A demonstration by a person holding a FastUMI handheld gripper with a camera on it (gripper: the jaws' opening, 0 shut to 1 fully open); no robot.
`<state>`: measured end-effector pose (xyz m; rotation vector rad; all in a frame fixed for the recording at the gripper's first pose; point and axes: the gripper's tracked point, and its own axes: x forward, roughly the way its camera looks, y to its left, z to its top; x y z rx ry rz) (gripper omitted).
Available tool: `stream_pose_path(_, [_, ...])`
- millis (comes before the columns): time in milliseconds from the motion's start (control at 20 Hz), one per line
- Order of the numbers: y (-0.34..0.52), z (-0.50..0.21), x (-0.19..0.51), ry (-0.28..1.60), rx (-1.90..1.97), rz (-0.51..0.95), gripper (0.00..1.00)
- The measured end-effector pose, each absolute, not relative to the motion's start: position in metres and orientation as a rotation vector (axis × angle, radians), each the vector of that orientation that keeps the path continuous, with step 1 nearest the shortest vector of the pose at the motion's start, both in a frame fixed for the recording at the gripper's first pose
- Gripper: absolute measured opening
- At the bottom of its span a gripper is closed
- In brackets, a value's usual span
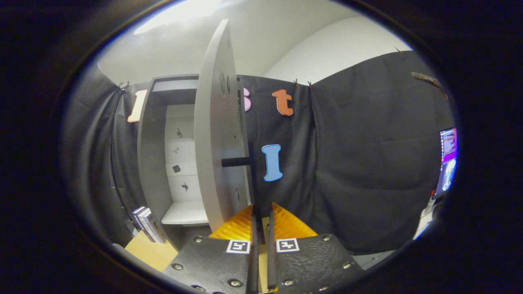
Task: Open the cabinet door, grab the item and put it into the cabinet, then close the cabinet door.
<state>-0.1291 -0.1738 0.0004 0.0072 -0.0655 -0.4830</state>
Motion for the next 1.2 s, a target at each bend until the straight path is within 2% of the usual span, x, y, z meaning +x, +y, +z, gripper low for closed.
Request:
stream_pose_path(500, [-0.204, -0.004, -0.145, -0.037, 0.024, -0.406, 0.09])
stream_pose_path(900, [-0.266, -0.002, -0.183, -0.062, 0.039, -0.618, 0.08])
stream_pose_path(1200, [-0.26, -0.011, -0.186, -0.027, 0.003, -0.639, 0.08])
